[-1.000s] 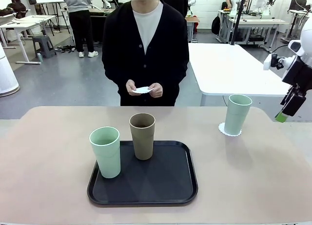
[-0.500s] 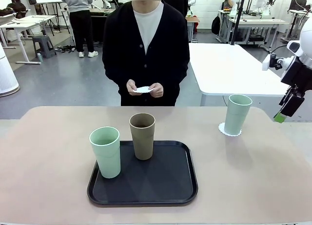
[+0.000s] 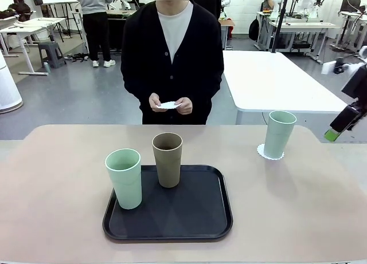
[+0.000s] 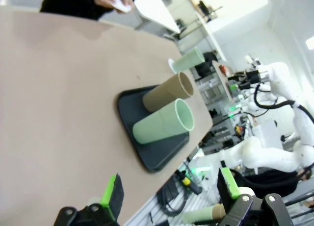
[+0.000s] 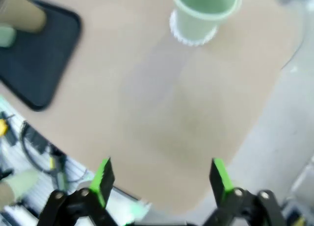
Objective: Place coasters on the table and set cups on them.
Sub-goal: Take one Reusable plastic cup from the Flat Tray and place it on a coaster set by the human.
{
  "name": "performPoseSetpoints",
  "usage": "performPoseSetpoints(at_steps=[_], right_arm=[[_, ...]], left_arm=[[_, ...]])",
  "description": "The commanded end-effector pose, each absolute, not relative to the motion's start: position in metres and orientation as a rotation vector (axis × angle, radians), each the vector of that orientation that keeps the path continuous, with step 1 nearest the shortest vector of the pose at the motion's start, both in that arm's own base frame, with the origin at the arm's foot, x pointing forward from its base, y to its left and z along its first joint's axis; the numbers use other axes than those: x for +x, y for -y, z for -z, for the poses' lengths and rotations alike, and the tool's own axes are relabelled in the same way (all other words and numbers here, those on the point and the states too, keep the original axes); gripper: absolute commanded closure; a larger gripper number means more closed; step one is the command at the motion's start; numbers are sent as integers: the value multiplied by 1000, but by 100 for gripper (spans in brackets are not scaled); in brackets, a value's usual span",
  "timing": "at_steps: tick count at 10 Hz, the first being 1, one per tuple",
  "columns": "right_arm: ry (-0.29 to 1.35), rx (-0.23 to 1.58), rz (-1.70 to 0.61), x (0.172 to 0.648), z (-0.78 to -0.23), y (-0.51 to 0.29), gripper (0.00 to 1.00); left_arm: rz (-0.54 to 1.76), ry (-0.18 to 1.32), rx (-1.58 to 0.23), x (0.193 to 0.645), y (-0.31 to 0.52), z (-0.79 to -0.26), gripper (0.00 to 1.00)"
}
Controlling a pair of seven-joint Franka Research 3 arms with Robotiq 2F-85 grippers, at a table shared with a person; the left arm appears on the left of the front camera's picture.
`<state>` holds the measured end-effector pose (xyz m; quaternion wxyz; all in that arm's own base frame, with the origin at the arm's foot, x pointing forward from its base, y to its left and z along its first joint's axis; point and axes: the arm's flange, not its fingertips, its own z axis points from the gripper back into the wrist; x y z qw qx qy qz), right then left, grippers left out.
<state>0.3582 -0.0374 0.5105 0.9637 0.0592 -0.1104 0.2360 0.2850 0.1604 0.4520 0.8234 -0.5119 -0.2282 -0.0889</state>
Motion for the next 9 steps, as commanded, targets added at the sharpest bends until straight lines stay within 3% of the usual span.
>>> performPoseSetpoints(at_steps=[1,3,5,7,9], right_arm=[[247,359,-150,315,-504,32,0],[243,734,-191,286,-499,80,0],[401,1041,-268,272,-486,135,0],[505,1255,-287,267,-466,189,0],[473,1379,-239,270,-446,235,0]], left_arm=[[199,496,-1093,284,-161,-452,0],[199,496,-1093,284,-161,-452,0],[199,496,-1093,284,-161,-452,0],[199,496,-1093,284,-161,-452,0],[199,496,-1093,284,-161,-452,0]])
